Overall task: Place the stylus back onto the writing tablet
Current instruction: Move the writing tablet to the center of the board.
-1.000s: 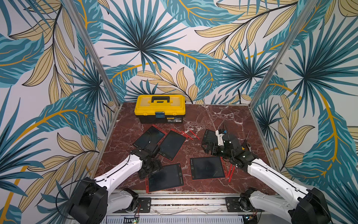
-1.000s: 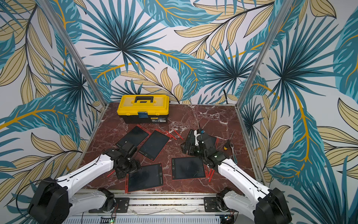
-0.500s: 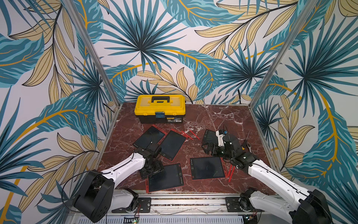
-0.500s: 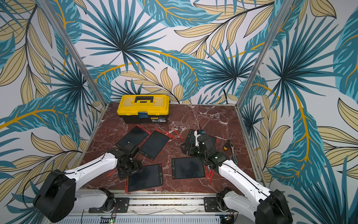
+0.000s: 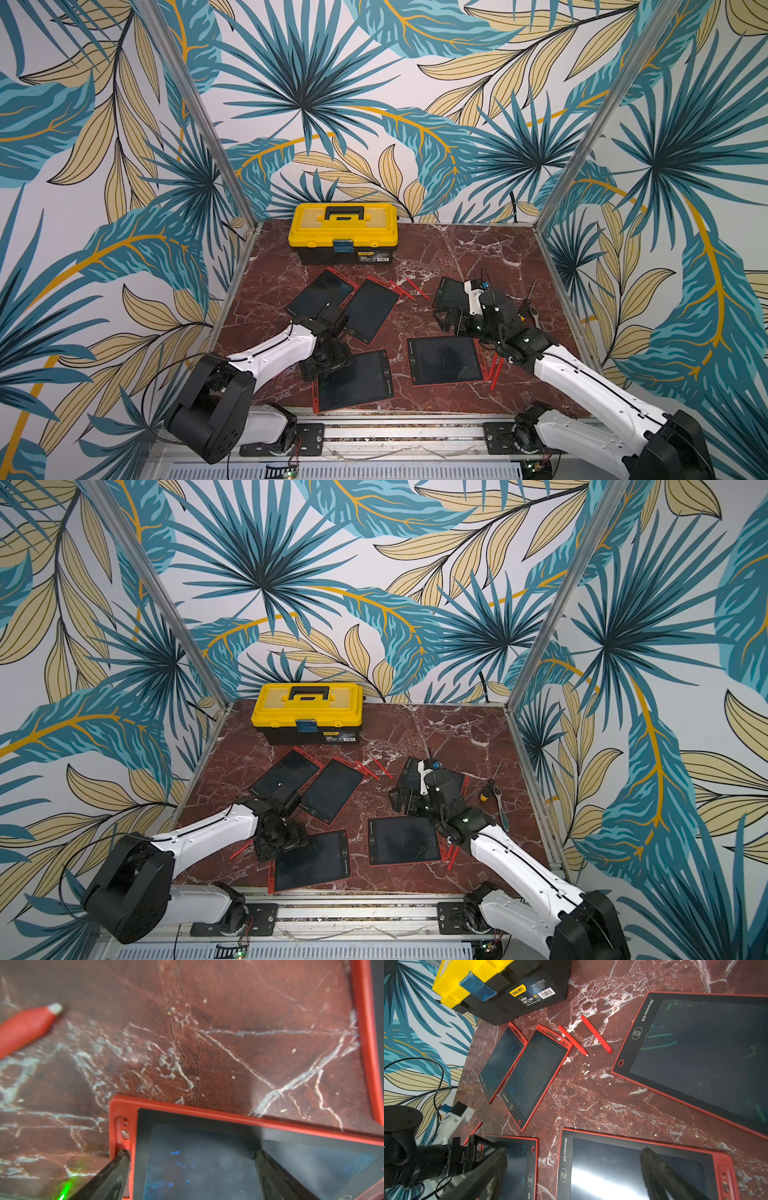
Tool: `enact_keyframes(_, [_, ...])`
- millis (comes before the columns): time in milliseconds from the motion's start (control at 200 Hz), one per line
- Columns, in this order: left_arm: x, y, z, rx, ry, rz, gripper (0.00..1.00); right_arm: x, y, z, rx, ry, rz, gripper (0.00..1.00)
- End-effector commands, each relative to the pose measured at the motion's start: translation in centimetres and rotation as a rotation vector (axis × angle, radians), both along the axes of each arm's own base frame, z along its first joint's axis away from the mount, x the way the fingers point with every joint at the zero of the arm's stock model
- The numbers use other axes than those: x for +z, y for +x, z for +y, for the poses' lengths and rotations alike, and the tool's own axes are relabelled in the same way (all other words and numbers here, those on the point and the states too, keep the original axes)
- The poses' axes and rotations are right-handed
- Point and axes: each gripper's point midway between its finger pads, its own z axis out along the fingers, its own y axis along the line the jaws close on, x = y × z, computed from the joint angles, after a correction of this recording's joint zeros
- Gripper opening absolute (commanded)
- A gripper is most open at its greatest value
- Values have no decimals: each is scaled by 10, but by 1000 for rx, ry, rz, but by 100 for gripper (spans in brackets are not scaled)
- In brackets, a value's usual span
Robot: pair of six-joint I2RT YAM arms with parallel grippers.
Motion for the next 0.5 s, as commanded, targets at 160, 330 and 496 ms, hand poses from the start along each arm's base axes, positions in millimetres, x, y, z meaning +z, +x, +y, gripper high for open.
enact_keyframes(160, [-11, 15, 1, 28, -10, -29, 95, -12, -10, -8, -12, -35, 32, 100])
enact_keyframes(330, [-11, 28, 0, 70, -35, -59, 93, -14, -11, -9, -11, -40, 37, 100])
enact_keyframes(496, [-12, 39, -2, 93, -55, -76, 92, -14, -13, -9, -9, -44, 37, 100])
